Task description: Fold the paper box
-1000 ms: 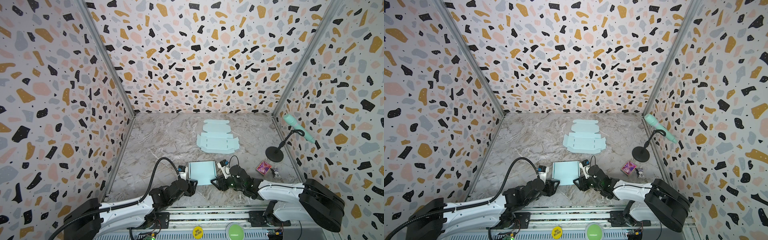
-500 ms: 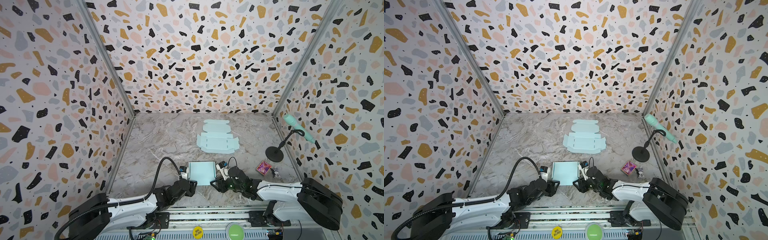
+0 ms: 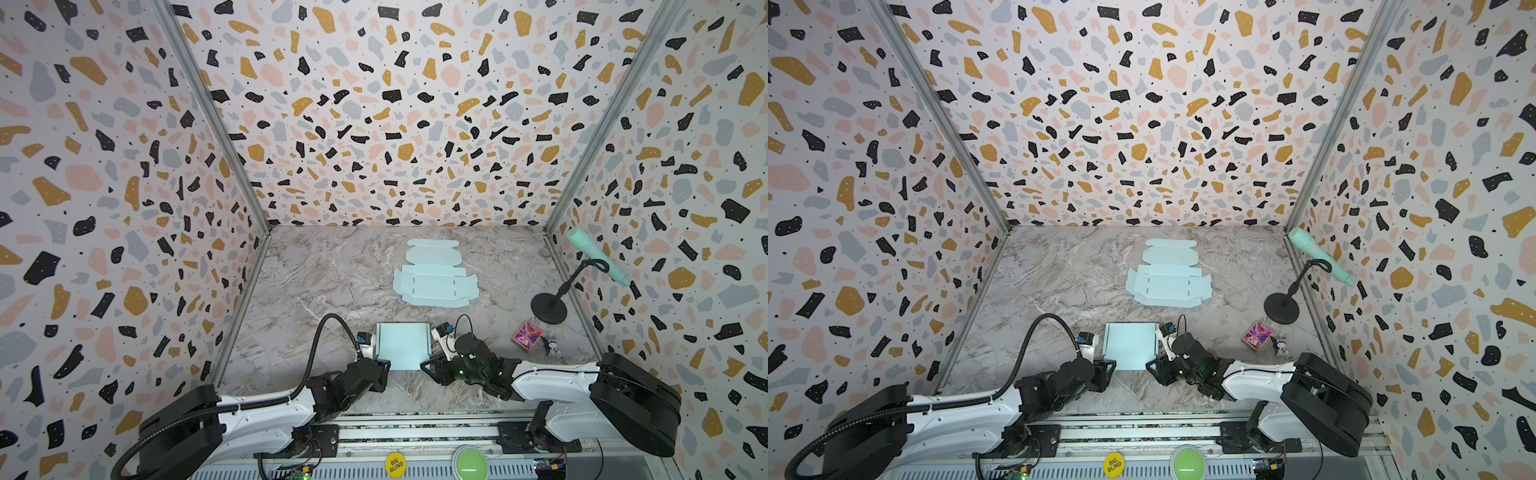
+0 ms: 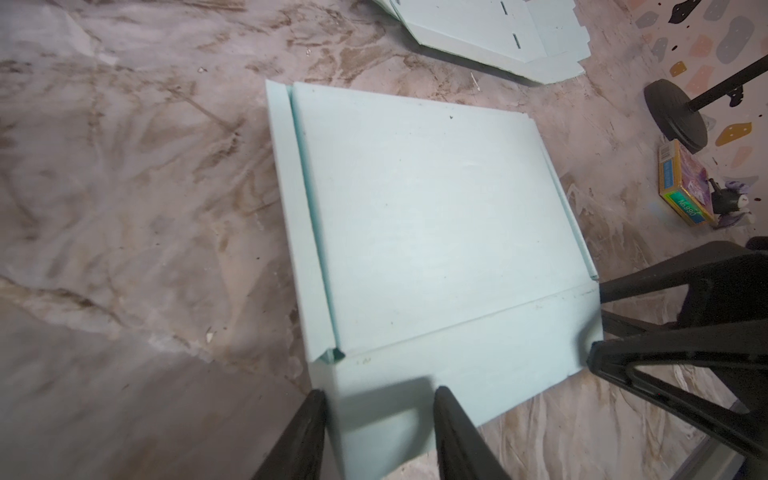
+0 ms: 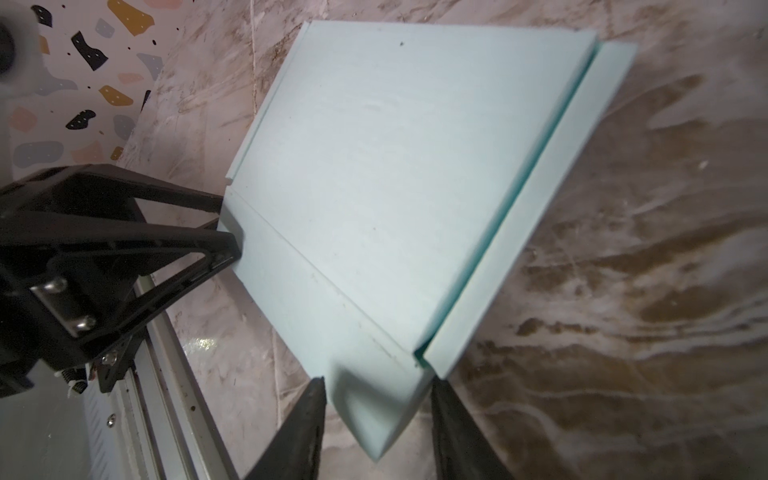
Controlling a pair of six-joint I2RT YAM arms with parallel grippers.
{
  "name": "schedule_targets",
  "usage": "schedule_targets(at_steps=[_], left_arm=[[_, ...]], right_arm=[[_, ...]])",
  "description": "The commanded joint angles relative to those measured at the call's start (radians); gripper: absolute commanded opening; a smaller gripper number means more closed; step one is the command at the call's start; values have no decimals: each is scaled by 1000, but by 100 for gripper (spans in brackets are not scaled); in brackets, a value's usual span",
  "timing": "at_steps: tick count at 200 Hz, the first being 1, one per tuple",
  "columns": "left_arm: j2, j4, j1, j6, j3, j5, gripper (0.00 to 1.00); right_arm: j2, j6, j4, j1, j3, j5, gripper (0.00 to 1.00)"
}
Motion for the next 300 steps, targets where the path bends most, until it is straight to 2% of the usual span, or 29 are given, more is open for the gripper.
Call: schedule_targets(at_steps=[1,61,130,213,245,300], left_arm=[[2,38,-3,1,-14,-28,43],[26,48,6,8,-9,-22,41],[19,48,5,19,18,16,40],[-43,11,-1,15,30,16,43],[-51,14,-3,18,26,16,44],[-45,37,-3,8,16,-8,43]], right_arm=[[-19,3,15,0,7,11,42],[-11,2,24,-7,12,-12,37],[2,7,45,3,38,-42,37],[-5,18,62,3,23,-45,38],[1,19,68,3,16,-43,42],[26,28,104,3,3,-44,43]])
